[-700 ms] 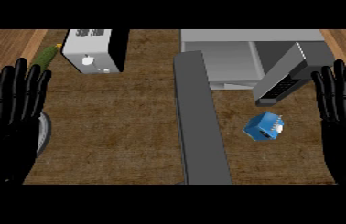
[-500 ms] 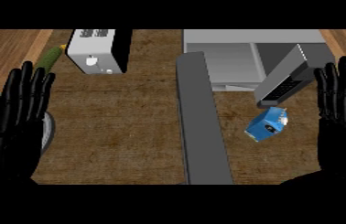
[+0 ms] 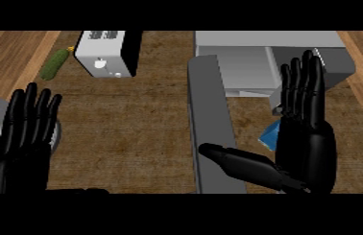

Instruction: Pick up the milk, place it into the microwave and close the microwave

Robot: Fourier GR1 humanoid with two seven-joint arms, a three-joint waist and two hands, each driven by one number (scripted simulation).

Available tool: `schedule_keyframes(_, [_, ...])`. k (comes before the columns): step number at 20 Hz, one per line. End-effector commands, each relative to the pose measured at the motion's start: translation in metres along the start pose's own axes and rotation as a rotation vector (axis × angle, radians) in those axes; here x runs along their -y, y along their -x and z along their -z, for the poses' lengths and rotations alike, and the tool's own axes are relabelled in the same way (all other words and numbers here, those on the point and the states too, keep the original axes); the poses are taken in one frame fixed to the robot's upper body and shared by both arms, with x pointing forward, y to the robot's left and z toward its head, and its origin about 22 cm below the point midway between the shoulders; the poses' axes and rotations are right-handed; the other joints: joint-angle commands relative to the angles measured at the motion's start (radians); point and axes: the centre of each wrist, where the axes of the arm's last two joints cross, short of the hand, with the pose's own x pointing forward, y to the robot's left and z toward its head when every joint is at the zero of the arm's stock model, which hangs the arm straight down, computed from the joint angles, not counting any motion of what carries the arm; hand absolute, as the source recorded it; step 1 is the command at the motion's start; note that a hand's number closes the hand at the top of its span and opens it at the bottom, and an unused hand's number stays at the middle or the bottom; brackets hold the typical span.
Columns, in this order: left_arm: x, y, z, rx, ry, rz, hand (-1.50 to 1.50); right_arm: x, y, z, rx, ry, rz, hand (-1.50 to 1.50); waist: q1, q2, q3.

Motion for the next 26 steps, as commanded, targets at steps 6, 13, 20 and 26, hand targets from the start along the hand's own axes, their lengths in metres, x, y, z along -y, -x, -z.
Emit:
schedule_keyframes(6, [-0.006,-0.003,-0.022,-0.012,-0.044,-0.018,-1.5,-0.039,0.006,-0.025,0.026,0.1,-0.048,-1.5,-0.008,-0.001,0.001])
schedule_keyframes(13, [-0.034,-0.003,-0.051,-0.021,-0.017,-0.018,-1.5,-0.015,0.026,-0.025,-0.04,0.192,-0.166,-1.5,-0.009,-0.001,0.001])
schedule_keyframes(20, [-0.035,0.002,-0.069,-0.013,-0.031,-0.008,-1.5,0.003,0.037,-0.012,-0.089,0.251,-0.144,-1.5,-0.007,0.0,0.001])
schedule_keyframes(26, [-0.03,-0.008,-0.072,-0.009,-0.012,-0.029,-1.5,0.019,0.081,-0.048,-0.131,0.315,-0.176,-1.5,-0.007,0.0,0.002])
